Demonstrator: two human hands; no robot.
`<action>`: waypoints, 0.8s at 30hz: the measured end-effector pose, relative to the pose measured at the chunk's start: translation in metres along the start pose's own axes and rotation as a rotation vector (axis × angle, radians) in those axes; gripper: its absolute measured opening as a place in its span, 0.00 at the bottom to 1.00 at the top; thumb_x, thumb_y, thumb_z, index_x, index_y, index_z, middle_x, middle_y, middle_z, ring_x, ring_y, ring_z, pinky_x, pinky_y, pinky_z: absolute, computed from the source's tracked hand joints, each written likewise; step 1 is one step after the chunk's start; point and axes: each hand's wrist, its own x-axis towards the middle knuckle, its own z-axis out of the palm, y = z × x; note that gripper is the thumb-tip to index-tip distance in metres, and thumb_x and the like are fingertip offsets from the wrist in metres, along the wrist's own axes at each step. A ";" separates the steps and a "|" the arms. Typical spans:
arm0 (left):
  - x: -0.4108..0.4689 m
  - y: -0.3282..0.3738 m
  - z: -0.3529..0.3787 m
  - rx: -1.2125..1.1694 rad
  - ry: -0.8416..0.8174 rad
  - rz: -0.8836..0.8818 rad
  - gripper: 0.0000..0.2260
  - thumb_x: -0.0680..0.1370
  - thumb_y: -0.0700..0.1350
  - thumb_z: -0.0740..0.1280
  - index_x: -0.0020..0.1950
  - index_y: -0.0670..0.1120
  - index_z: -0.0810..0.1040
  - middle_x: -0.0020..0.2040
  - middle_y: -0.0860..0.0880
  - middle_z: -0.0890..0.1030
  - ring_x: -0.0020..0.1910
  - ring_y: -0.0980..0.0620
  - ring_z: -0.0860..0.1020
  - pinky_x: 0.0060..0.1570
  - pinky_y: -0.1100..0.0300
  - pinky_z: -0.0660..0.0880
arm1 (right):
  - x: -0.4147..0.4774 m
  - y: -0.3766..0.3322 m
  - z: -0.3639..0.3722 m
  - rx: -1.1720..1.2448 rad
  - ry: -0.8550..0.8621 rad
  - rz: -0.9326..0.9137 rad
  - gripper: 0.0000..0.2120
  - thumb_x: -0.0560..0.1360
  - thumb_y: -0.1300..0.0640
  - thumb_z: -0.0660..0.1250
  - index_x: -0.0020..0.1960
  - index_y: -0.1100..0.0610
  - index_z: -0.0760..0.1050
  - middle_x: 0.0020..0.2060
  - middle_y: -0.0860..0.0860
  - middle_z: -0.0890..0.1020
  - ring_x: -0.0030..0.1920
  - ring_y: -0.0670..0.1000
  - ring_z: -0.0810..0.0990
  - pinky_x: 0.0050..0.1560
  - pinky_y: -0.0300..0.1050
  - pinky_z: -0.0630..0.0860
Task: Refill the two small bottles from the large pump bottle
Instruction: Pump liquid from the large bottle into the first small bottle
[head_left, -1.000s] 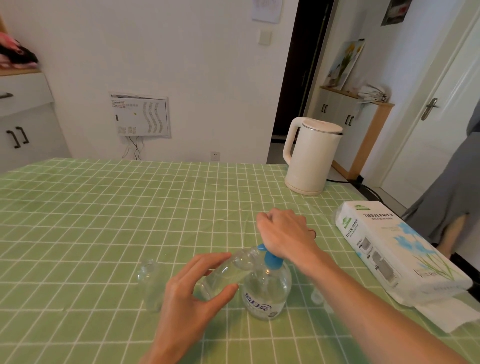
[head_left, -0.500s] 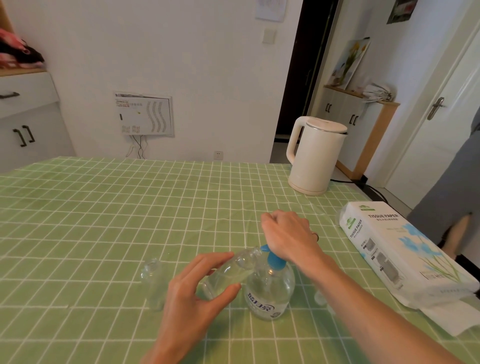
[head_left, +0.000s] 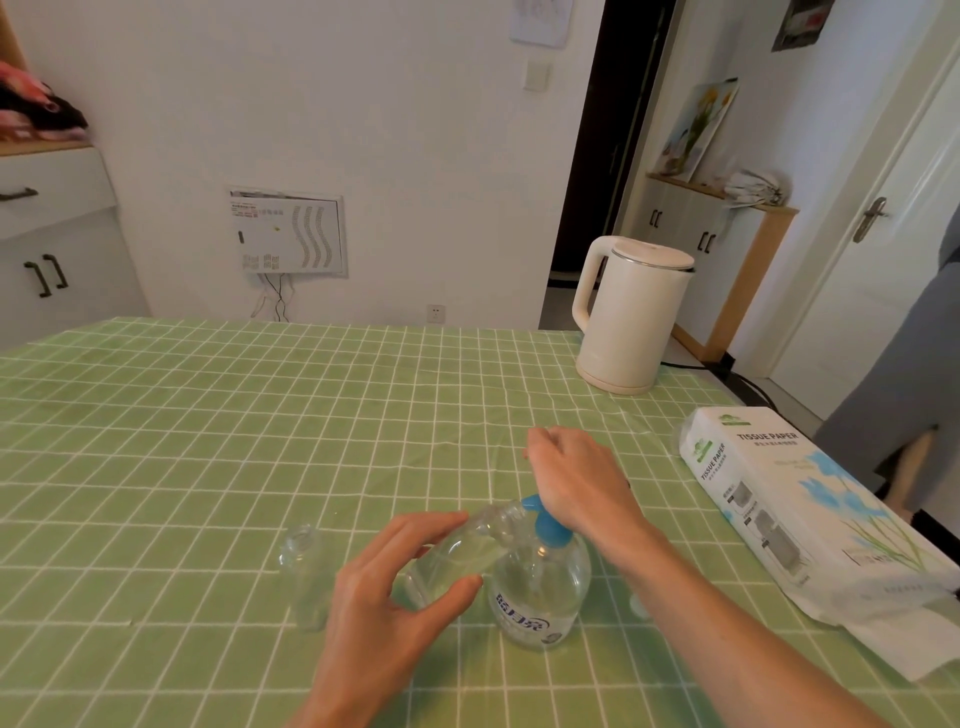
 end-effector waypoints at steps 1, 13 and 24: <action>0.000 0.000 0.000 -0.001 0.002 0.000 0.20 0.72 0.53 0.77 0.63 0.57 0.83 0.58 0.60 0.85 0.57 0.55 0.84 0.55 0.68 0.78 | 0.001 0.000 -0.002 0.109 -0.014 0.026 0.22 0.85 0.49 0.55 0.45 0.61 0.80 0.42 0.56 0.84 0.45 0.55 0.83 0.47 0.50 0.74; 0.000 0.000 0.001 -0.007 0.014 -0.024 0.20 0.71 0.53 0.77 0.62 0.53 0.84 0.56 0.58 0.86 0.56 0.55 0.85 0.54 0.65 0.79 | -0.050 0.043 0.027 0.646 -0.061 -0.070 0.36 0.74 0.25 0.49 0.30 0.53 0.77 0.36 0.52 0.87 0.38 0.49 0.83 0.51 0.45 0.76; 0.001 0.002 -0.001 0.003 0.013 -0.022 0.20 0.71 0.51 0.77 0.63 0.55 0.83 0.57 0.60 0.85 0.57 0.55 0.84 0.54 0.65 0.78 | -0.050 0.034 0.046 0.604 0.161 -0.129 0.30 0.76 0.32 0.47 0.24 0.47 0.70 0.21 0.40 0.74 0.24 0.42 0.69 0.37 0.46 0.67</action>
